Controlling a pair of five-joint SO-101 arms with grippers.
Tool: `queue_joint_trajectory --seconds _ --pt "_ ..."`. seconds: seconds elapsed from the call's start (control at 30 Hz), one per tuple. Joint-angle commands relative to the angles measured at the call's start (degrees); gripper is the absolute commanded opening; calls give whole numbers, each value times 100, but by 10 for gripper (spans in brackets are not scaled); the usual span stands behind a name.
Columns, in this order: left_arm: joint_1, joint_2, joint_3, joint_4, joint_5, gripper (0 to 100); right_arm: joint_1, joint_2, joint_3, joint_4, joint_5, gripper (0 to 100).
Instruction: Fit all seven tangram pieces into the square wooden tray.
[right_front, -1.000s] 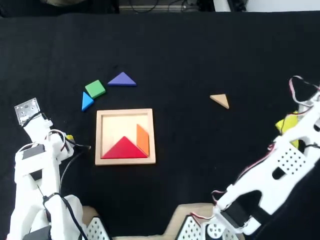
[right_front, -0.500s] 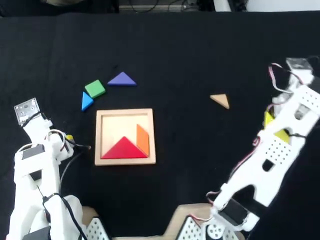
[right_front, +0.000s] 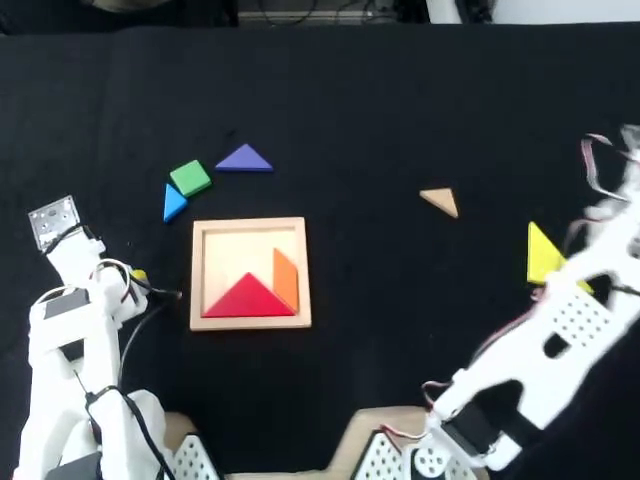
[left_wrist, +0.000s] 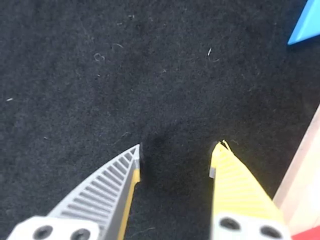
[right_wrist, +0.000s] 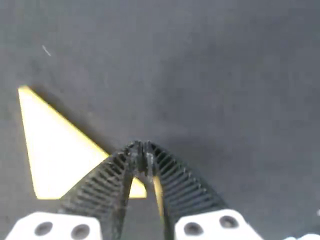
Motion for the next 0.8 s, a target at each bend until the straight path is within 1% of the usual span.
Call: queue_joint_trajectory --seconds 0.0,0.1,0.27,0.37,0.5,0.6,0.67,0.77 --pt "57 -105 -233 35 18 230 237 -866 1420 193 563 11" --pt "57 -105 -233 44 18 230 211 -1446 2492 185 738 11" --pt "57 -105 -233 53 18 230 123 -2448 3626 -88 756 11" --pt "57 -105 -233 53 18 230 149 -2809 4198 -897 721 11" --pt "57 -105 -233 53 18 230 105 -2791 4927 -2215 695 11" --pt "57 -105 -233 53 18 230 79 -2712 5138 -2840 396 11" --pt "57 -105 -233 53 18 230 -88 -2615 5191 -2857 352 11" --pt "57 -105 -233 18 18 230 -413 -2510 5288 -2303 352 11"
